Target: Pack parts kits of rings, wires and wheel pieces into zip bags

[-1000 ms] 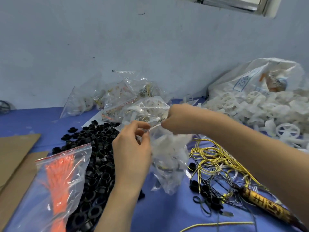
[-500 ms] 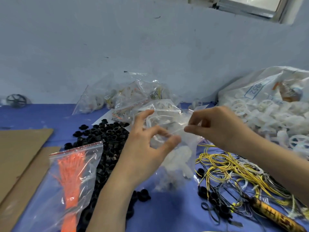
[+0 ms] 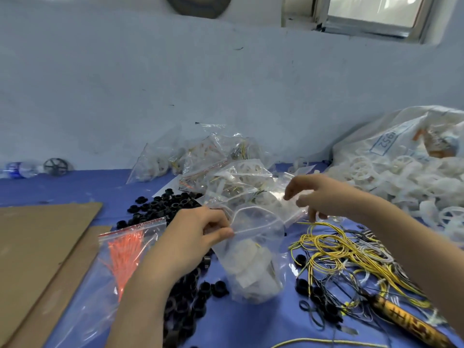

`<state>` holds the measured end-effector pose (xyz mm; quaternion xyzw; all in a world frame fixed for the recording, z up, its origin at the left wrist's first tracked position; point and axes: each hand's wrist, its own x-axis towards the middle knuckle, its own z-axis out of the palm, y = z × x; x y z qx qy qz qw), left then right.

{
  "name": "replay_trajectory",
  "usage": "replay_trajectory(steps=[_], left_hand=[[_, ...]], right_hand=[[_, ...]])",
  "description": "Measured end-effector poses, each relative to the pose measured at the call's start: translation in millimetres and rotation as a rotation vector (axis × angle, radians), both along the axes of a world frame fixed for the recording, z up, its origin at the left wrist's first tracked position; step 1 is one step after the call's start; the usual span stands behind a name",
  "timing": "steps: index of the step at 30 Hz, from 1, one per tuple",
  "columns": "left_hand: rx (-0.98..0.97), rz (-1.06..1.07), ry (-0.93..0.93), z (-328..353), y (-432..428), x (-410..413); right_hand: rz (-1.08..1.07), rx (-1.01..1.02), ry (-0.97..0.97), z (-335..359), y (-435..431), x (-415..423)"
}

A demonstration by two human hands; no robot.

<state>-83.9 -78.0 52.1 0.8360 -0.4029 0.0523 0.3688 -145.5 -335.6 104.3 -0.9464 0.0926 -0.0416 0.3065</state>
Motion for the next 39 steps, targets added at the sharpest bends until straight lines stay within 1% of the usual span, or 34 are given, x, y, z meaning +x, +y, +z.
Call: replay_trajectory(steps=[2, 3, 4, 5, 6, 7, 10, 11, 12, 13, 14, 15, 16, 19, 22, 25, 28, 29, 30, 32, 33, 34, 36, 39], left_hand=[[0.036, 0.002, 0.019, 0, 5, -1], [0.062, 0.000, 0.035, -1, 6, -2], [0.084, -0.007, 0.041, -1, 6, -3], [0.098, -0.020, 0.038, -1, 5, -4], [0.103, -0.040, 0.025, 0, 5, -5], [0.110, -0.059, 0.006, 1, 5, -6], [0.165, -0.076, -0.067, 7, 12, -6], [0.163, -0.065, -0.099, 10, 15, -5], [0.130, -0.049, -0.135, 14, 18, -4], [0.066, -0.037, -0.172, 18, 21, -4], [-0.006, -0.037, -0.205, 23, 23, -4], [-0.053, -0.051, -0.227, 28, 22, -6], [-0.061, -0.076, -0.229, 33, 21, -8], [0.034, -0.143, -0.201, 39, 18, -15], [0.062, -0.132, -0.195, 41, 18, -12], [0.030, -0.139, -0.069, 41, 18, -6], [0.076, -0.151, -0.006, 40, 12, 2], [0.099, -0.139, 0.020, 39, 10, 5], [0.126, -0.116, 0.043, 39, 8, 9], [0.168, -0.068, 0.089, 38, 4, 17], [0.172, -0.056, 0.110, 37, 3, 21], [0.173, -0.047, 0.120, 37, 2, 25], [0.202, -0.026, 0.086, 37, -2, 32], [0.286, -0.004, -0.007, 40, -11, 43]], right_hand=[[0.189, 0.043, 0.096, -5, 2, -11], [0.245, 0.013, 0.140, -9, 5, -14], [0.273, -0.043, 0.148, -14, 8, -15], [0.279, -0.155, 0.131, -21, 10, -15], [0.267, -0.292, 0.095, -27, 13, -14], [0.240, -0.385, 0.046, -30, 15, -13], [0.199, -0.421, -0.061, -23, 15, -19], [0.196, -0.475, -0.147, -16, 13, -22], [0.193, -0.530, -0.273, -8, 12, -26], [0.198, -0.554, -0.407, 0, 10, -29], [0.214, -0.558, -0.501, 8, 10, -33], [0.226, -0.568, -0.526, 14, 10, -37], [0.231, -0.573, -0.506, 20, 9, -40], [0.191, -0.502, -0.421, 26, 1, -51], [0.148, -0.430, -0.350, 23, -5, -59], [0.122, -0.380, -0.249, 19, -10, -61], [0.074, -0.289, -0.212, 14, -14, -57], [0.065, -0.214, -0.217, 11, -14, -54], [0.065, -0.090, -0.236, 7, -14, -53], [0.073, 0.231, -0.279, -1, -16, -53], [0.077, 0.350, -0.285, -5, -18, -53], [0.074, 0.406, -0.288, -9, -20, -52], [0.052, 0.413, -0.307, -15, -22, -50], [-0.012, 0.349, -0.351, -19, -23, -46]])
